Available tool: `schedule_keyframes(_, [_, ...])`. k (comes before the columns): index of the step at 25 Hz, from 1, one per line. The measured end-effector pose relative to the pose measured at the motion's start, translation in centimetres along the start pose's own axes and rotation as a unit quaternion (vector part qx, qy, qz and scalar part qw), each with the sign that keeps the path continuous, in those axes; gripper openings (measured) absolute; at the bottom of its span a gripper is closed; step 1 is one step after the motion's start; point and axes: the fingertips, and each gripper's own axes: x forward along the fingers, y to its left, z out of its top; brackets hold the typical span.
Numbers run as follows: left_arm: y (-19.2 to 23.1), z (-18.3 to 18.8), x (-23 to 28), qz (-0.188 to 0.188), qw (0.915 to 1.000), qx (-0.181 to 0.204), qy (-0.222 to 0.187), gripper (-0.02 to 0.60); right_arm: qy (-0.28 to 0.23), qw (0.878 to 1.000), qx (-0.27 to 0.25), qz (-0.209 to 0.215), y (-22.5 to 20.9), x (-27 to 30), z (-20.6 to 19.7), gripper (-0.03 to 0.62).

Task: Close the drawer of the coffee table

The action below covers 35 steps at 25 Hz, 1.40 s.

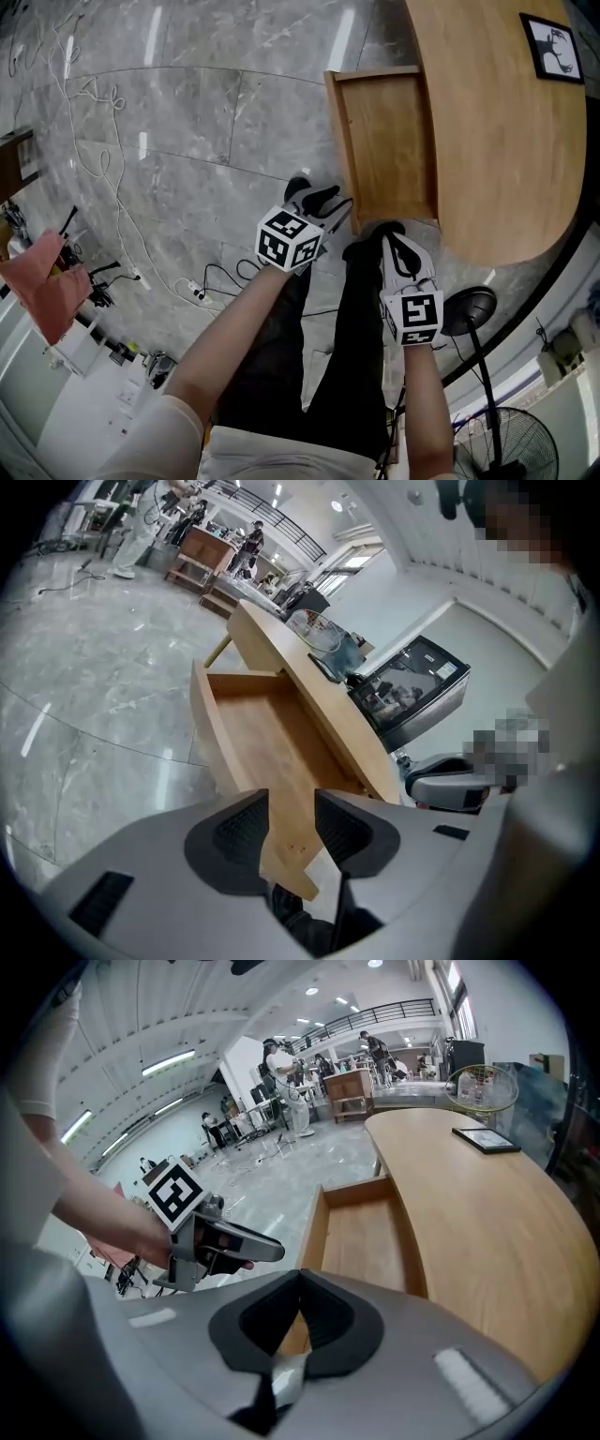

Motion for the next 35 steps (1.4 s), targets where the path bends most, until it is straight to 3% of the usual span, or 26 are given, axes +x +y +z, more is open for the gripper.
schedule_keyframes(11, [2.9,-2.1,4.7,-0.004,0.9972,-0.074,-0.004,0.213,0.012,1.000,0.012,0.011,-1.1,3.0,-2.4,0.011])
schedule_keyframes(23, [4.3,-1.7,6.7,0.007,0.9933,-0.113,-0.025,0.282,0.015,0.999,0.023,0.019,-1.7,4.7,-3.3,0.011])
schedule_keyframes(35, [4.3,-0.9,7.7,0.023,0.9901,-0.133,-0.038,0.290,0.011,0.999,0.035,0.022,-2.1,5.8,-3.7,0.011])
